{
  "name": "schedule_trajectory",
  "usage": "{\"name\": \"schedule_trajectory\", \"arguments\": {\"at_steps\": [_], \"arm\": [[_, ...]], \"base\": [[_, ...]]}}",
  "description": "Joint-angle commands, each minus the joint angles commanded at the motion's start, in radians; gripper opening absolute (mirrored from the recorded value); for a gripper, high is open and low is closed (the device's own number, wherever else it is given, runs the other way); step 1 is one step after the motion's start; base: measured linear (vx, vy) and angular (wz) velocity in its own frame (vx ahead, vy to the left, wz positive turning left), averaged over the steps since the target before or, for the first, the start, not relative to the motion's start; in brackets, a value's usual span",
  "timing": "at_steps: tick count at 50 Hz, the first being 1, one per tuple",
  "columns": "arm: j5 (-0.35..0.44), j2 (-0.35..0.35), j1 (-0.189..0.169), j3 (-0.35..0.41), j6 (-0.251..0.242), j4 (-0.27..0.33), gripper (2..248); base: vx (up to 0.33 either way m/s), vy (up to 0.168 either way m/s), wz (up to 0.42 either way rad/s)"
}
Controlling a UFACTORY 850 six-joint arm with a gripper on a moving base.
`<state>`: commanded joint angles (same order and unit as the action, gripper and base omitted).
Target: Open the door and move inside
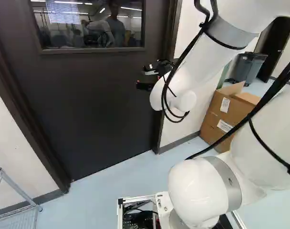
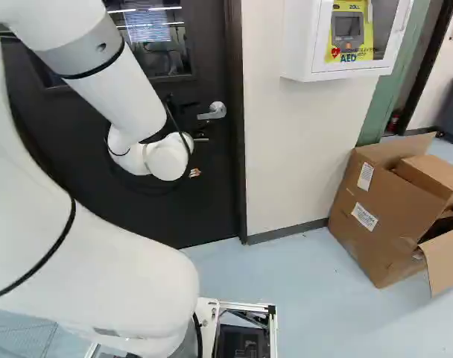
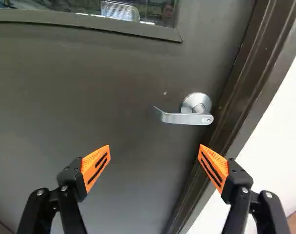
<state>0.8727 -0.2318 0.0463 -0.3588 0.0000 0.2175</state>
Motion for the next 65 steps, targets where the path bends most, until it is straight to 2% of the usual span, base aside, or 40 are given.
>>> {"name": "schedule_trajectory", "arguments": {"at_steps": [19, 65], "arm": [[0.000, 0.013, -0.001, -0.048, 0.000, 0.023, 247], [0.003, 0.175, -0.006, -0.205, 0.000, 0.100, 247]], "base": [[0.000, 0.000, 0.000], [0.000, 0.000, 0.000]]}}
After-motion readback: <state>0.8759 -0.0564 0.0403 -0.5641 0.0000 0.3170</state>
